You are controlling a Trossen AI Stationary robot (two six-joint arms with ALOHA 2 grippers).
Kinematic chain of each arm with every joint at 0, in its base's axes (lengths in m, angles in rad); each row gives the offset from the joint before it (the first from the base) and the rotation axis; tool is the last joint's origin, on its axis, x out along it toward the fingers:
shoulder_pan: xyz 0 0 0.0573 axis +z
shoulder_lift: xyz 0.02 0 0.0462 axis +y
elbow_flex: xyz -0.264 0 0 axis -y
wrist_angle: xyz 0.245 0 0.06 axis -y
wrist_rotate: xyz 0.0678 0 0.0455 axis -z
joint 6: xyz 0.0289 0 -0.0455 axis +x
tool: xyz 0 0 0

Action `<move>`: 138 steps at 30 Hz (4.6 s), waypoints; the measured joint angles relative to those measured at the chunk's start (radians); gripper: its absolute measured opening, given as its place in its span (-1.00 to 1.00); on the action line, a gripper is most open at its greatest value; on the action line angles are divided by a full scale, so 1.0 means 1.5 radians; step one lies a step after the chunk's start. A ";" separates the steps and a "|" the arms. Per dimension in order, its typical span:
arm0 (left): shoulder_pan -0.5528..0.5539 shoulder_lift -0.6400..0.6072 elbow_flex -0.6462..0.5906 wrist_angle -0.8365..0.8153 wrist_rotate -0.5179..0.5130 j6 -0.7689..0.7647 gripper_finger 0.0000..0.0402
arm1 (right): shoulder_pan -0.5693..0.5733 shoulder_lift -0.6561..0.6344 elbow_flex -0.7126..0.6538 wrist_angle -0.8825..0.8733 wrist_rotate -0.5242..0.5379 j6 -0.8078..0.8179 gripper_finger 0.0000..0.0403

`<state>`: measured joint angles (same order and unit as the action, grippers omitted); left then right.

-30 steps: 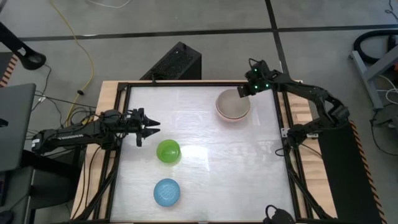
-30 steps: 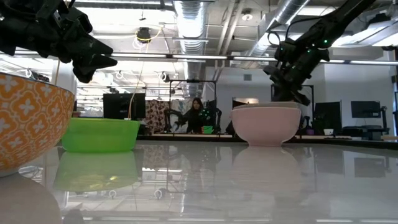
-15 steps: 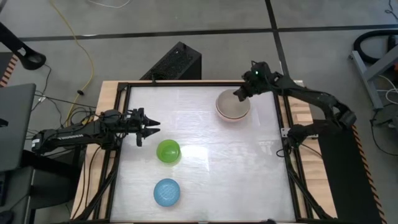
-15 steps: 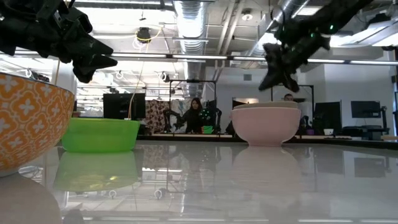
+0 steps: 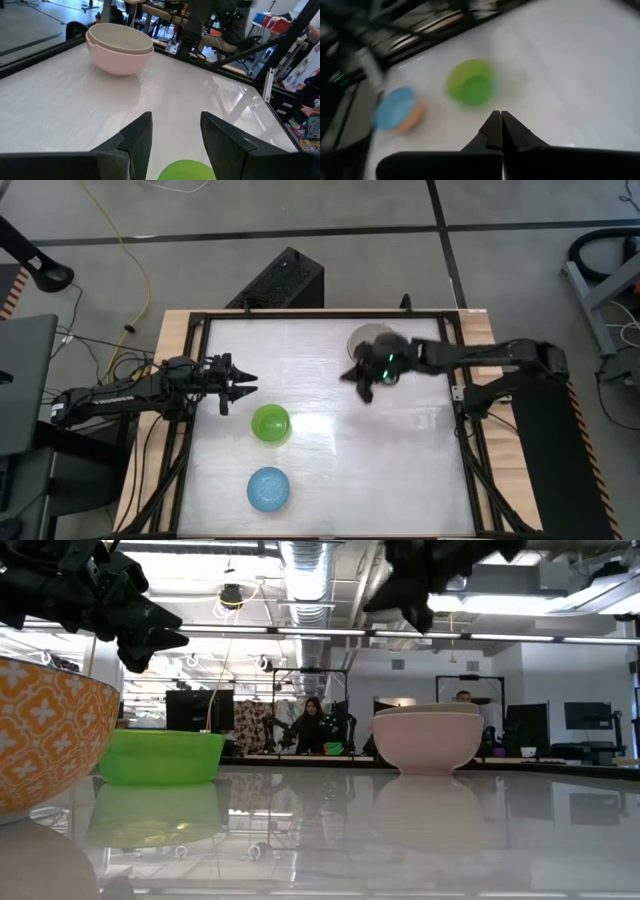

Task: Nest bowls inside each other
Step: Stack the blue bowl on the gray bowl

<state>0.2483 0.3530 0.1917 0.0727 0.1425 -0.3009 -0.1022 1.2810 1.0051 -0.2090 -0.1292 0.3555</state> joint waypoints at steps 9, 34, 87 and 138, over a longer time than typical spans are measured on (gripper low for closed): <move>0.000 0.000 0.000 -0.013 0.010 -0.006 -0.22 | 0.183 0.149 0.119 0.020 0.020 -0.034 -0.93; 0.000 0.000 0.000 -0.006 0.025 0.041 -0.22 | 0.272 0.617 0.641 -0.183 0.033 0.012 -0.17; -0.001 0.010 -0.001 0.005 0.020 0.071 -0.22 | 0.266 0.751 0.657 -0.092 0.101 0.048 -0.91; -0.001 0.015 0.000 0.004 0.018 0.071 -0.22 | -0.324 -0.011 0.131 -0.386 0.071 -0.006 -0.91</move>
<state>0.2470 0.3751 0.1913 0.0784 0.1689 -0.1944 -0.5878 1.2648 1.2014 -0.7874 -0.0229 0.3471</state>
